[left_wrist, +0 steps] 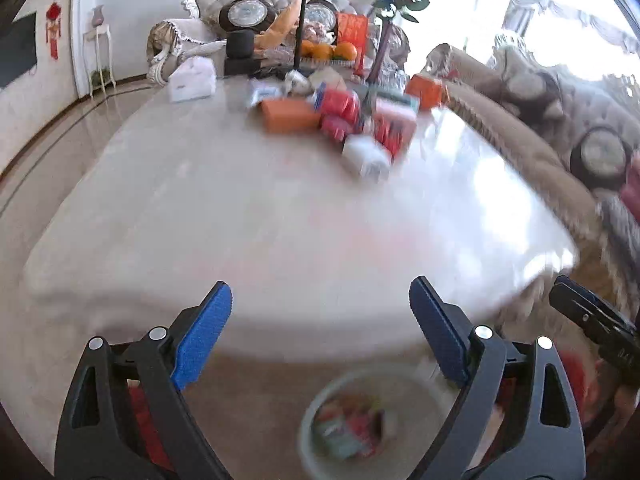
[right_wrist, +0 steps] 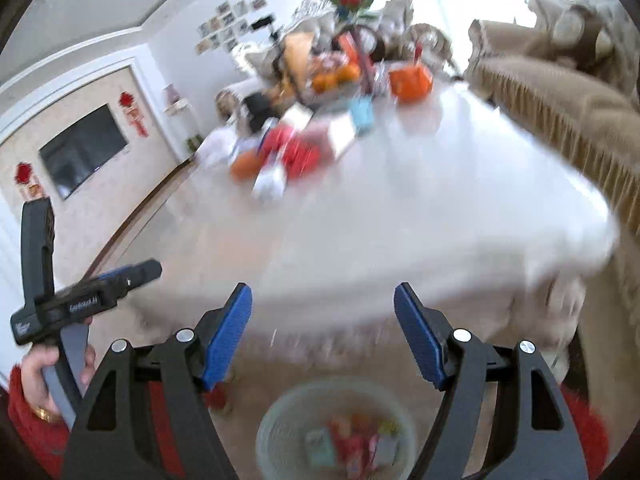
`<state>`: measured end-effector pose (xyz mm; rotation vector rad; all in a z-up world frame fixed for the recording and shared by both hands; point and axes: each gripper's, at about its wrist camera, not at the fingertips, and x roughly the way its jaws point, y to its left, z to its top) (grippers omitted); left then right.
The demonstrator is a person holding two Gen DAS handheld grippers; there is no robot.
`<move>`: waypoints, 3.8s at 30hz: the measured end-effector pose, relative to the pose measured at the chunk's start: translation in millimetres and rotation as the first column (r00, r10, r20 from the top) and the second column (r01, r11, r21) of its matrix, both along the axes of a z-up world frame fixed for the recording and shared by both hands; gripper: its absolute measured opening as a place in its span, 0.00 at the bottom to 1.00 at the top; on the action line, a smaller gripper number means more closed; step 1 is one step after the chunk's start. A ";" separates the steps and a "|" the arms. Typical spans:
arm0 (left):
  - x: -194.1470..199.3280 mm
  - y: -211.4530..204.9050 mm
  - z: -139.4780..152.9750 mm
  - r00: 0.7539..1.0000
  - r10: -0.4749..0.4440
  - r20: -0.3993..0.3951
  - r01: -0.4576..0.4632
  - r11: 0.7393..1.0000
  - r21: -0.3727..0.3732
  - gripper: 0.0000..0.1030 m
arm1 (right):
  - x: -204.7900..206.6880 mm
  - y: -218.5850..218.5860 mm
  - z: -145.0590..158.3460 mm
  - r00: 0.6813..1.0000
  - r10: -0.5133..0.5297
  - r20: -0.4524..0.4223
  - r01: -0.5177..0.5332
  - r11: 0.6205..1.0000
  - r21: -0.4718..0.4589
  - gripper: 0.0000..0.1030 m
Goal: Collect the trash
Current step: 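Move both open tools back toward the table items, the pink box and white charger, then grasp the white PISEN charger with the left tool while the right tool grasps the pink SiXiN box, then carry the charger and pink box over the wastebasket and open both tools, then move both open tools back over the table toward the orange box and red wrapper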
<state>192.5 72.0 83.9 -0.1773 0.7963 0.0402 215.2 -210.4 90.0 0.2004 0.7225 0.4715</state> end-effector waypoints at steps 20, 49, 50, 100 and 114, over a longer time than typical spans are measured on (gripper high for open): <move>184.5 -19.4 -34.5 0.982 0.138 -0.129 -0.142 0.990 -0.018 0.85 | 266.1 138.7 -9.6 0.964 -0.047 -0.261 0.001 0.985 -0.173 0.74; 187.2 -21.0 -35.1 0.989 0.018 -0.150 0.007 0.986 0.169 0.37 | 266.5 121.7 -31.7 0.976 0.061 -0.207 -0.136 0.918 -0.371 0.61; 186.2 -18.9 -33.9 0.987 0.026 -0.156 0.002 0.984 0.177 0.37 | 264.1 119.3 -31.5 0.976 0.068 -0.205 -0.139 0.924 -0.356 0.61; -99.5 -37.8 -226.2 0.911 -0.199 -0.362 0.144 0.974 -0.172 0.93 | -86.4 2.6 -207.1 0.850 -0.007 -0.528 -0.057 0.993 -0.105 0.69; -117.1 -39.1 -196.8 0.940 -0.185 -0.288 0.168 0.982 -0.082 0.93 | -106.4 14.1 -167.8 0.937 0.046 -0.345 -0.098 0.986 -0.134 0.68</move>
